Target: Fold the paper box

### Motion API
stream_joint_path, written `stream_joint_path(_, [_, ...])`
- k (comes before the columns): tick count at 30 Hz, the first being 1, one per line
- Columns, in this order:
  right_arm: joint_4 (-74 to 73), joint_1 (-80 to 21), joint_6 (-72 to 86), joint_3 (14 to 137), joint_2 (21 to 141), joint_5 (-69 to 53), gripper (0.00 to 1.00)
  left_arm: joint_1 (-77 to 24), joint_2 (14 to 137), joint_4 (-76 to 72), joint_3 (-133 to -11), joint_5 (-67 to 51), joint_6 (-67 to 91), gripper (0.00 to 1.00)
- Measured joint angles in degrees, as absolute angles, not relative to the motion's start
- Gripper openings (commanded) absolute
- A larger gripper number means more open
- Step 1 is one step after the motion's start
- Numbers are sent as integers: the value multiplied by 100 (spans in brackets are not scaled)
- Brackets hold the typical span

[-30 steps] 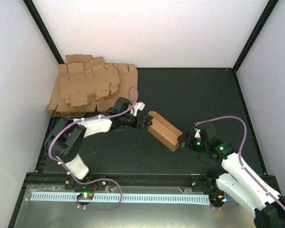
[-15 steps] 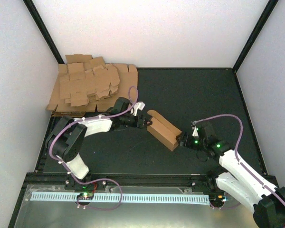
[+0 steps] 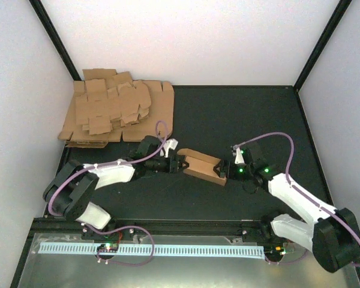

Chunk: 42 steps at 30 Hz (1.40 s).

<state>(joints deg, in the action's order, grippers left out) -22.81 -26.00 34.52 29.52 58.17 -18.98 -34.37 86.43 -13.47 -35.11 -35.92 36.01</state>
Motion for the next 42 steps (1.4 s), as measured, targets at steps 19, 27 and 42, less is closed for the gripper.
stream_joint_path(19, [-2088,-2349,1964,3905,6849,-1981,95,-3164,7013,213,-3450,-2696,3190,62])
stream_joint_path(27, [-2434,-2324,1564,4082,6718,-1938,100,-3006,6973,1269,-4066,-2502,1992,65])
stream_joint_path(42, [-2976,-2316,1461,4390,6676,-1752,99,-2995,8451,1994,-5583,-2436,563,62])
